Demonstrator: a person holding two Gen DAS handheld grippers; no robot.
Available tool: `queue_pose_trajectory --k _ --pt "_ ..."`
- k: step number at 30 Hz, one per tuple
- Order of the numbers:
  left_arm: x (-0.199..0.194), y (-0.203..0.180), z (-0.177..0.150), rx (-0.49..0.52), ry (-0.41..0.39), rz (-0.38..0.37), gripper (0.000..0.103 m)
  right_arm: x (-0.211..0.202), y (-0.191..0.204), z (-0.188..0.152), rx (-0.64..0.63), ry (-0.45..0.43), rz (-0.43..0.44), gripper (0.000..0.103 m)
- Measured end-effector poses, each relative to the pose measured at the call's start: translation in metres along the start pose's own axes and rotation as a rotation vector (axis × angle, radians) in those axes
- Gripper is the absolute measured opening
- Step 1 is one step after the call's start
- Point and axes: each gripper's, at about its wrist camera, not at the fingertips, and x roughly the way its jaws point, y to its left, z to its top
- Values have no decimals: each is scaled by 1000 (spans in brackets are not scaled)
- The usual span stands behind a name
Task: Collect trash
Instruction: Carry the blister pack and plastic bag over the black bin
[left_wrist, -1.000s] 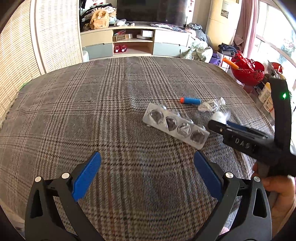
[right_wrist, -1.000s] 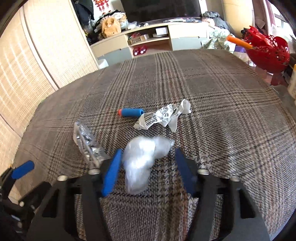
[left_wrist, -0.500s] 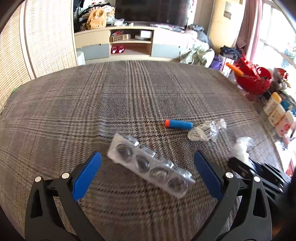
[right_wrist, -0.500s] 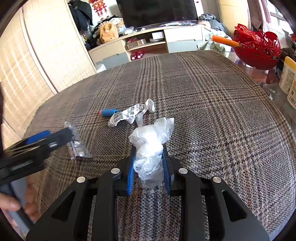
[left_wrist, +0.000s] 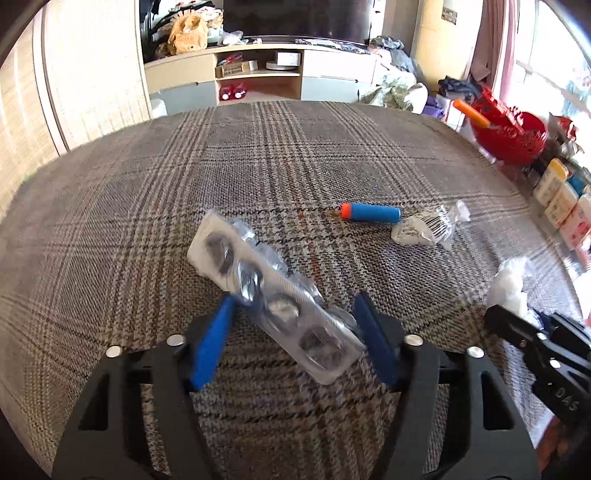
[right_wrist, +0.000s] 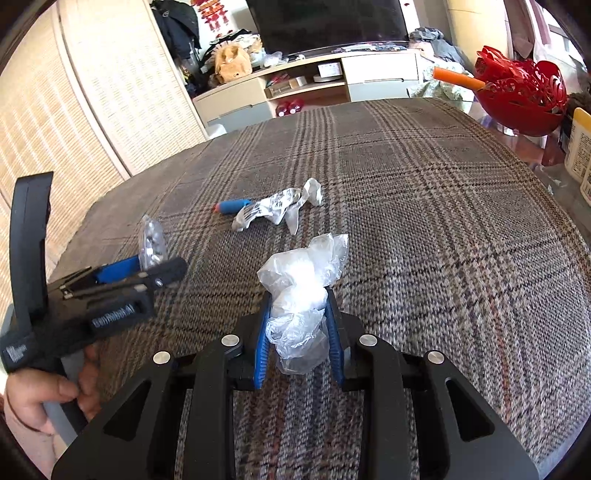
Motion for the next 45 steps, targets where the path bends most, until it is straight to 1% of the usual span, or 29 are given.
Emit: queue_pose_trajectory --k 1,3,7,8,9,13,18,21,26,32,37,45 --pt "-3 4 -1 -4 3 6 43 -2 0 -3 2 1 0 29" --pt "-5 8 -2 -15 11 -24 43 -5 1 -6 4 4 -1 29" --pt "-14 9 -11 -5 20 -33 42 -15 7 -13 8 3 10 27" --pt "-17 9 -14 -4 23 -36 37 -19 8 -16 8 1 12 27" --pt "-20 8 -17 -4 25 -39 28 -25 10 -20 9 -2 15 27" --pt "-40 2 -35 6 33 -54 28 -45 14 -25 11 -14 9 27" --pt "-73 -6 -63 16 13 -85 27 -71 20 -38 17 -21 -4 27" --pt "-88 -7 -81 9 14 -114 28 -86 29 -57 19 -7 0 27" --pt "-113 -10 -119 -4 24 -139 28 -99 41 -88 37 12 10 27" --pt "-140 -10 -156 11 9 -128 28 -108 52 -124 33 52 11 27" --pt "-147 -6 -188 11 21 -109 29 -109 58 -148 25 79 -8 27" --pt "-140 -8 -229 32 71 -118 29 -95 59 -180 37 130 -42 27"
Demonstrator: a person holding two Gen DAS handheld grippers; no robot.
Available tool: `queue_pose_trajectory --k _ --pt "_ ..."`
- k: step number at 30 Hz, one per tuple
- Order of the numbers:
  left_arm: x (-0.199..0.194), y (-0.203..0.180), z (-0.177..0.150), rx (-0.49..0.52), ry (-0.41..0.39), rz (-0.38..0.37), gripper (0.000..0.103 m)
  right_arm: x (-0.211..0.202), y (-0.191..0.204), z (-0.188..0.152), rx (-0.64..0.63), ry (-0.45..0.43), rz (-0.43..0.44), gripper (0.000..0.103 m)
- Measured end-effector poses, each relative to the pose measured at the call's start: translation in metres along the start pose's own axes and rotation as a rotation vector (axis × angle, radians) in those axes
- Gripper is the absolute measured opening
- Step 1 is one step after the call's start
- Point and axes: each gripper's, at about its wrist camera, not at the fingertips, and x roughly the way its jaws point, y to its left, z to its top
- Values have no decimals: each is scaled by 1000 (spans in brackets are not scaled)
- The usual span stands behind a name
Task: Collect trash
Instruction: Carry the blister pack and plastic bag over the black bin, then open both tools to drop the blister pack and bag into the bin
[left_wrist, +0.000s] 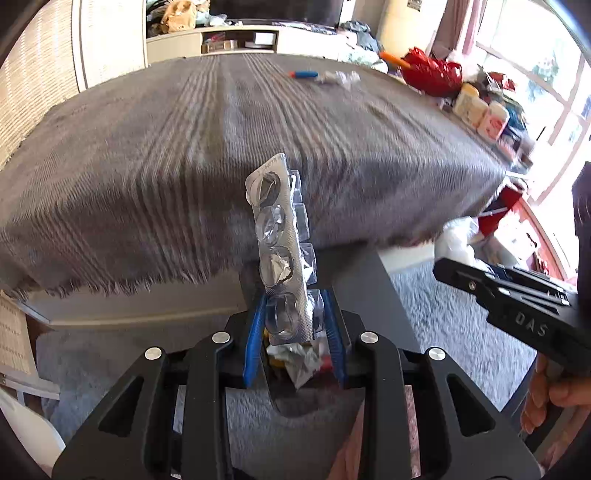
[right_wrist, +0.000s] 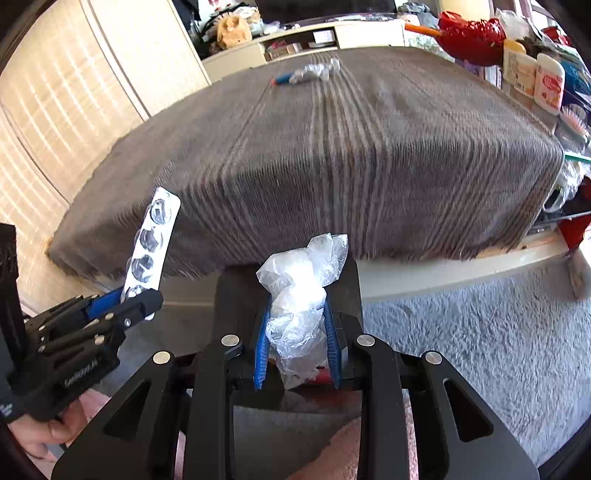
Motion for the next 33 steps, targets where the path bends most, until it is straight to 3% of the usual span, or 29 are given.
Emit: queue_pose_trajectory --k 10,26,28,30,33 --pt "28 -3 -38 5 87 -23 29 24 2 -13 -10 53 -9 27" --pt "50 -3 -42 -7 158 -79 32 48 12 -8 -14 112 2 29" --pt "51 -3 -41 -14 159 -87 33 49 12 -5 -12 110 -5 32" --pt "51 -3 -40 -16 158 -91 41 48 13 -2 -4 108 -8 49" --pt "47 -2 -40 -5 146 -77 50 47 12 0 6 105 -14 59"
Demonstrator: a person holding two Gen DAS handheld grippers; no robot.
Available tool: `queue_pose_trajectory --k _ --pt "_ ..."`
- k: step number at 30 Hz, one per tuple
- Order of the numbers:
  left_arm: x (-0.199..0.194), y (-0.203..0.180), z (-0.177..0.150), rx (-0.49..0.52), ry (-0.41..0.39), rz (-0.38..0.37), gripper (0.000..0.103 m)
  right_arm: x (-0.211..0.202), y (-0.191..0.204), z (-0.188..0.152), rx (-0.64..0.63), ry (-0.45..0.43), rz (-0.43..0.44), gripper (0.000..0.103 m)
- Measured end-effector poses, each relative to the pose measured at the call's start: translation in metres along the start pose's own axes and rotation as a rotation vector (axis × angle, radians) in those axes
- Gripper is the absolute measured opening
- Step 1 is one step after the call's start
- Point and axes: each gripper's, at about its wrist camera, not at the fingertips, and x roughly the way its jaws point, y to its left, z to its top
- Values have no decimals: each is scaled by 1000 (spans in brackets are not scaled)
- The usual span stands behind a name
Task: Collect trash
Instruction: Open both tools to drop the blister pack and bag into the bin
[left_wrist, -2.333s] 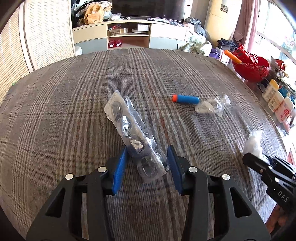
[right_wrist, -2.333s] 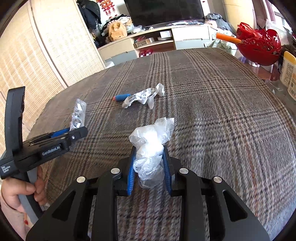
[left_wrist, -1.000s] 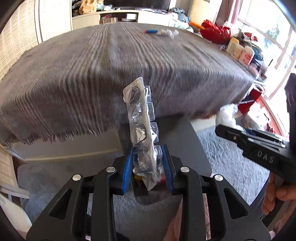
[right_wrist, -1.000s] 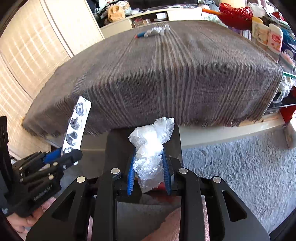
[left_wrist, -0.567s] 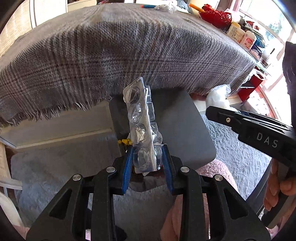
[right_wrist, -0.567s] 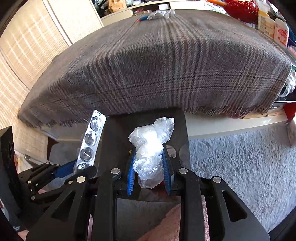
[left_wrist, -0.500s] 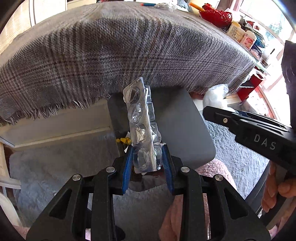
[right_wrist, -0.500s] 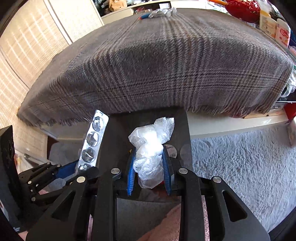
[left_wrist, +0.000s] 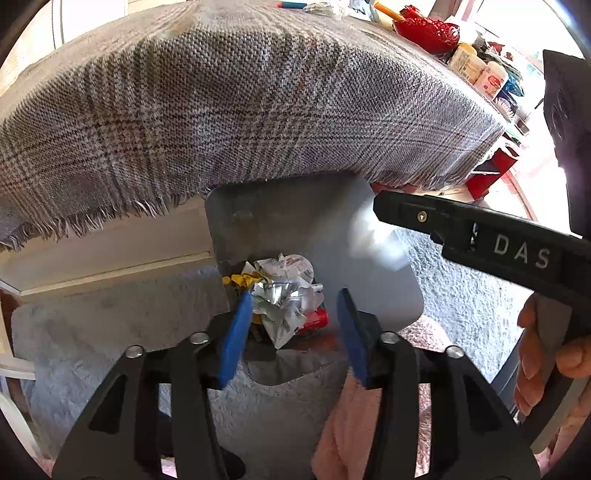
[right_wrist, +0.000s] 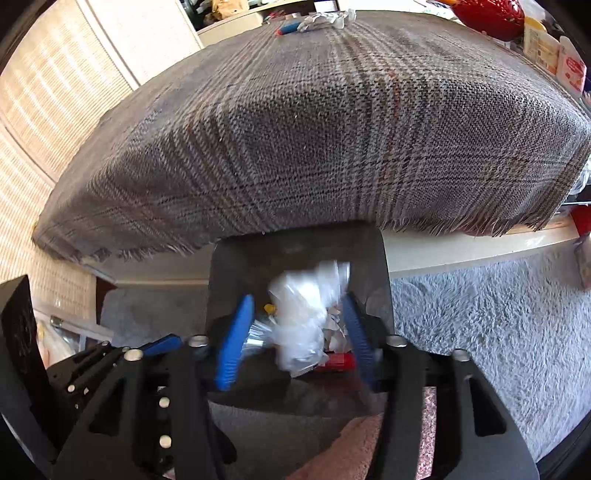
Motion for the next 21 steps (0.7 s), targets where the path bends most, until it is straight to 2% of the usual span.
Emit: queue_pose_trajectory --k 4,5,6,8,9,12,15,21 --pt "-5 5 -1 -6 -6 13 62 -3 -3 1 12 -3 -15 71" --pt "-6 6 -1 -7 -8 19 69 -4 -4 1 12 -3 -22 75" --pt "-8 7 -1 -10 -12 28 77 -6 -5 1 13 -5 -39 88" --pt "-11 10 0 -14 -18 50 88 -11 -7 1 15 -19 -65 100" --pt "-13 11 0 -15 -21 61 95 -13 -8 1 11 -20 -68 100" --pt "-17 13 0 -7 -18 89 95 -15 -11 2 -6 5 -53 100" --pt "-20 13 -1 5 -26 111 95 -21 -13 3 -1 -7 -41 100" --pt "-33 12 3 18 -55 100 95 -34 -17 10 15 -25 -30 100"
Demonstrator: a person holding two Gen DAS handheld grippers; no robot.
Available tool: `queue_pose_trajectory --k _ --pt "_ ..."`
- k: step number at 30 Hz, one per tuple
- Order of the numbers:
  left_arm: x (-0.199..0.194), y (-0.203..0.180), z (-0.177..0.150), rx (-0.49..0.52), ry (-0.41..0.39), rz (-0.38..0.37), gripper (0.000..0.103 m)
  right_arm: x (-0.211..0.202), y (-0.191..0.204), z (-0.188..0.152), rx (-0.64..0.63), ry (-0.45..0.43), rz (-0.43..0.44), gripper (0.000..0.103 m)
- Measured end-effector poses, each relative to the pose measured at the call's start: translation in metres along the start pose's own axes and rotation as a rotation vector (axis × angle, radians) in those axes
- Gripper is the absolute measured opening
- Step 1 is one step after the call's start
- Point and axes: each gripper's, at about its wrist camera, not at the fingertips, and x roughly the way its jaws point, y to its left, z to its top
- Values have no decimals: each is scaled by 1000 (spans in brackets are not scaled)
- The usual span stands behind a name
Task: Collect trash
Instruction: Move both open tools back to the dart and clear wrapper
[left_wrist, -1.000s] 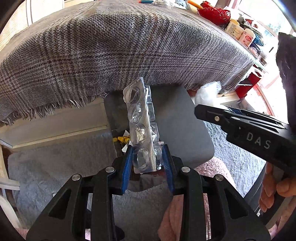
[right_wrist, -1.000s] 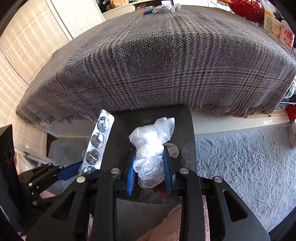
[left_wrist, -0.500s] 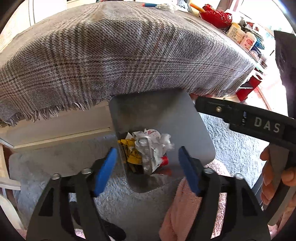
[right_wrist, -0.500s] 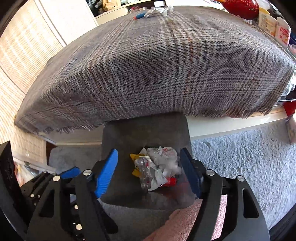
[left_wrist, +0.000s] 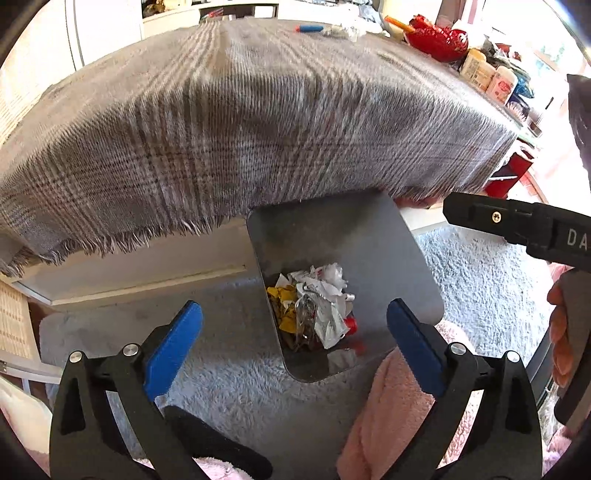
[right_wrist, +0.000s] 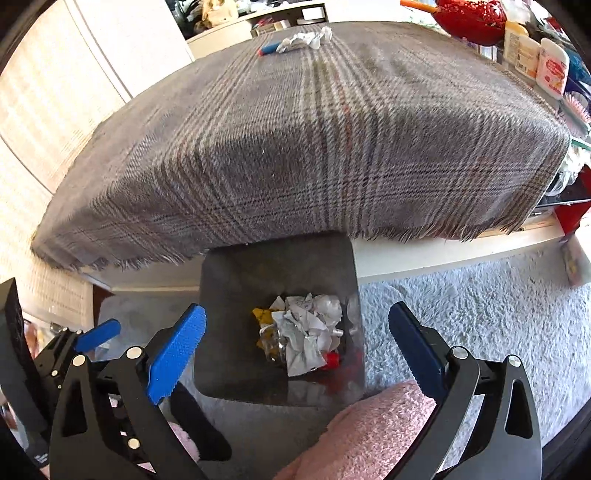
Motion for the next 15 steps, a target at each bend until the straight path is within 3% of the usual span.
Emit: queue_pose_trajectory --k 8,15 --pt "-28 5 34 -25 -76 -15 95 -29 -12 28 29 -80 9 100" --pt "-43 15 96 4 -161 34 95 -44 -22 80 10 -182 -20 100"
